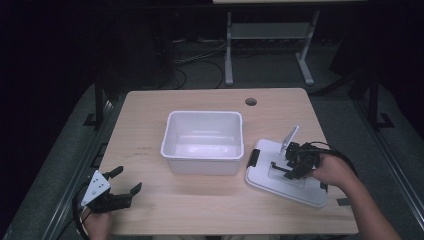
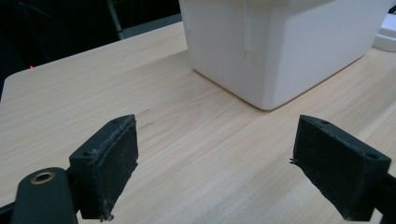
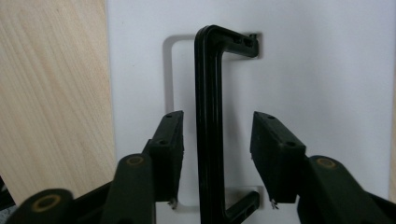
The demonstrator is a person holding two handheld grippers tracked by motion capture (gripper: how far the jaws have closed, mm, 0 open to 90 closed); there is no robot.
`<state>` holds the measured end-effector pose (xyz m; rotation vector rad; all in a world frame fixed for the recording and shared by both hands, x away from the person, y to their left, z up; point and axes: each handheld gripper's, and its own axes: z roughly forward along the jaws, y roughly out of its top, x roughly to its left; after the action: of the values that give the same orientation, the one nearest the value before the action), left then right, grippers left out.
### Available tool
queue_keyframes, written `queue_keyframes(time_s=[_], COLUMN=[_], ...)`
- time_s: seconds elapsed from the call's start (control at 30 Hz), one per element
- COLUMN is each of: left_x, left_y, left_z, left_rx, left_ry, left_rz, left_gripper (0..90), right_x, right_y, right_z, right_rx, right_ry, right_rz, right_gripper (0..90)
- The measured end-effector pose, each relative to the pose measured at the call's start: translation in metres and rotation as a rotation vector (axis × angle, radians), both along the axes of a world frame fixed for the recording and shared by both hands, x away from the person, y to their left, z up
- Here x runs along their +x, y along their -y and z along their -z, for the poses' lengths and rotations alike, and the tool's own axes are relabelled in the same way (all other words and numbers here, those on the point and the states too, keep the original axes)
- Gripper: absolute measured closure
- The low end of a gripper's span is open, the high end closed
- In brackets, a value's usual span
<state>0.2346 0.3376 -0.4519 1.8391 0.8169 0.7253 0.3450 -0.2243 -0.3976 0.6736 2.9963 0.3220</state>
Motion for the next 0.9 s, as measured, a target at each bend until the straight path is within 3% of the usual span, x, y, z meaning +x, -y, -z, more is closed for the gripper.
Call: queue_keyframes(time_s=[0.43, 0.9], left_x=[0.0, -0.0001], left_y=[-0.0001, -0.0002], left_z=[-0.0001, -0.0001], left_rx=[0.0, -0.001], left_ry=[0.001, 0.001], left_rz=[0.0, 0.001], left_gripper=[13.5, 13.5], right_x=[-0.0003, 0.0015], right_y=[-0.0001, 0.0003], right_z=[0.0002, -0.0063], right_rx=[-0.027, -0.035], right_ry=[0.008, 0.033], right_rz=[-0.011, -0.011], right_gripper=[67.6, 73.3])
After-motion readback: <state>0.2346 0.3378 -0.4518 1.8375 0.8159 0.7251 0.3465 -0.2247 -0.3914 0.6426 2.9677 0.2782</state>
